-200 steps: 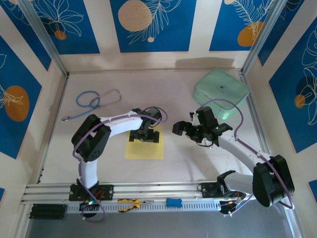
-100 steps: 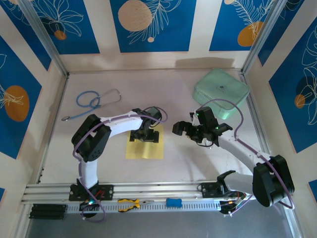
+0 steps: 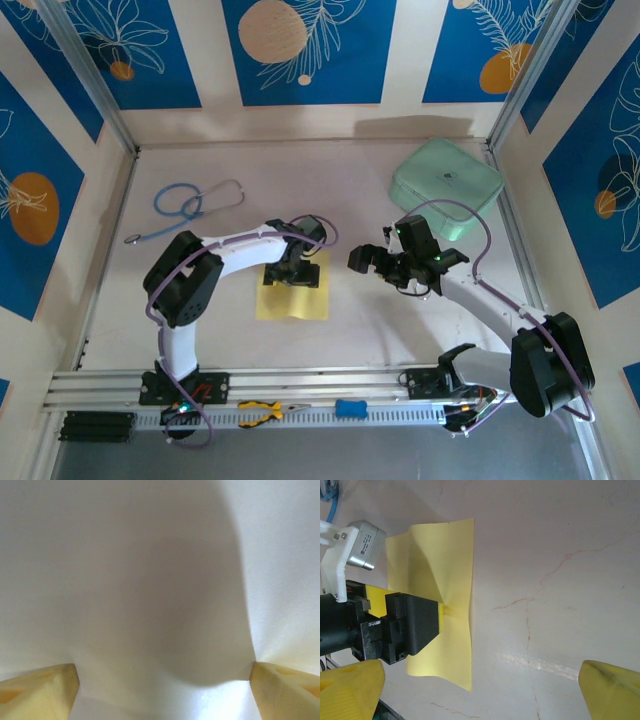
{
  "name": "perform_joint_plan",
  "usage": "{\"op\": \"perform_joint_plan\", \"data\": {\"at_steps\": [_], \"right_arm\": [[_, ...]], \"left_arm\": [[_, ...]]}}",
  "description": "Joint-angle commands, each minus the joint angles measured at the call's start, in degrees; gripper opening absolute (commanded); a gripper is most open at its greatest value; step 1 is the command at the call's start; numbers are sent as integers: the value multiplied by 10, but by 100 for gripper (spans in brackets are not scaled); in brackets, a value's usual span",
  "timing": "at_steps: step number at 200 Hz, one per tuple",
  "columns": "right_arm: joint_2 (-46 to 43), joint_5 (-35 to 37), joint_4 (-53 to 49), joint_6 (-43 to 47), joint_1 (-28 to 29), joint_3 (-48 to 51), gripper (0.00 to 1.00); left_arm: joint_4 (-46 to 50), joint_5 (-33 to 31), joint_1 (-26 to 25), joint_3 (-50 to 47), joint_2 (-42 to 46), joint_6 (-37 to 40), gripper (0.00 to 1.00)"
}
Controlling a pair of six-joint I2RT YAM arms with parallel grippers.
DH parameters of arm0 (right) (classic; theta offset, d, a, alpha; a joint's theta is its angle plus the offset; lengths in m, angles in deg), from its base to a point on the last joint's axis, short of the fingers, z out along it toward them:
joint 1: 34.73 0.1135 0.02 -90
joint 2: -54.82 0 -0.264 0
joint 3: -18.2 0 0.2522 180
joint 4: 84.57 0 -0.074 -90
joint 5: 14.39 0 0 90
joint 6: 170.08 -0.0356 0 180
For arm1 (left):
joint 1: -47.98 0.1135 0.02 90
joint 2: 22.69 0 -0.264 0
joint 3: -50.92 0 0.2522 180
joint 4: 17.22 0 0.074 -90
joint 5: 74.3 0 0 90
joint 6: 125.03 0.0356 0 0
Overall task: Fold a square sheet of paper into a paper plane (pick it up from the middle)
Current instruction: First fold the square sheet of paper in half at the center of the table.
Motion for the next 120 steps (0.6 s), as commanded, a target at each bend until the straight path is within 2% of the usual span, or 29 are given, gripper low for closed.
{"op": "perform_joint_plan", "data": {"at_steps": [1, 15, 54, 63, 81, 120], "right_arm": [[4, 8, -8, -7, 4, -1, 100], [-1, 21, -10, -10, 3, 0, 100], [-21, 57, -14, -24, 3, 8, 100], [-28, 67, -15, -28, 3, 10, 100], [-41, 89, -20, -38, 2, 17, 100], [-72, 150, -36, -69, -4, 34, 100]], "left_arm": [[-33, 16, -6, -27, -7, 3, 86], [-44, 18, -7, -33, 4, 6, 85], [-86, 26, -7, -57, 38, 6, 69], [-87, 19, -6, -59, 43, 3, 63], [-89, 4, -7, -65, 58, -3, 57], [-110, -6, -6, -82, 96, -8, 53]]}}
